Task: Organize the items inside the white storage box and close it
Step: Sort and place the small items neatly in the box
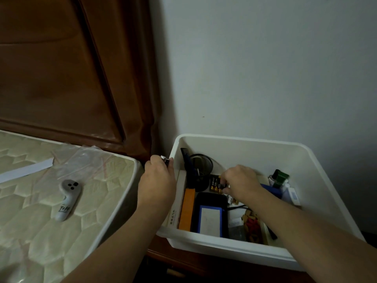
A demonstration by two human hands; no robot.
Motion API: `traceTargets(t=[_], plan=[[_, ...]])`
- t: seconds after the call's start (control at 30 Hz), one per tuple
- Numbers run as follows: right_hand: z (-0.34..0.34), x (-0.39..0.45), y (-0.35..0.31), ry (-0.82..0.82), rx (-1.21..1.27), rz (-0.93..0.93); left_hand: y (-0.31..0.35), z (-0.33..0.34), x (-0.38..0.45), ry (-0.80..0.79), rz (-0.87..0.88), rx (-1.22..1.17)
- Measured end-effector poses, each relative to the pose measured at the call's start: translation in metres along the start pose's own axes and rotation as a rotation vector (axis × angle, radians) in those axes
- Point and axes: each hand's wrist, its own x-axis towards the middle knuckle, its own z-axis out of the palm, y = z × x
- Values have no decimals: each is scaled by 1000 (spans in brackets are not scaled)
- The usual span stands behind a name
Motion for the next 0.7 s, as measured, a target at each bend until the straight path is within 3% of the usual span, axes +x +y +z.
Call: traceTargets(t=[0.23,0.7], plan=[[11,9,-3,34,-3,-63,0,1,-1,15,5,-10],[16,22,-9,28,73,26,-1,5,1,7,16,3]])
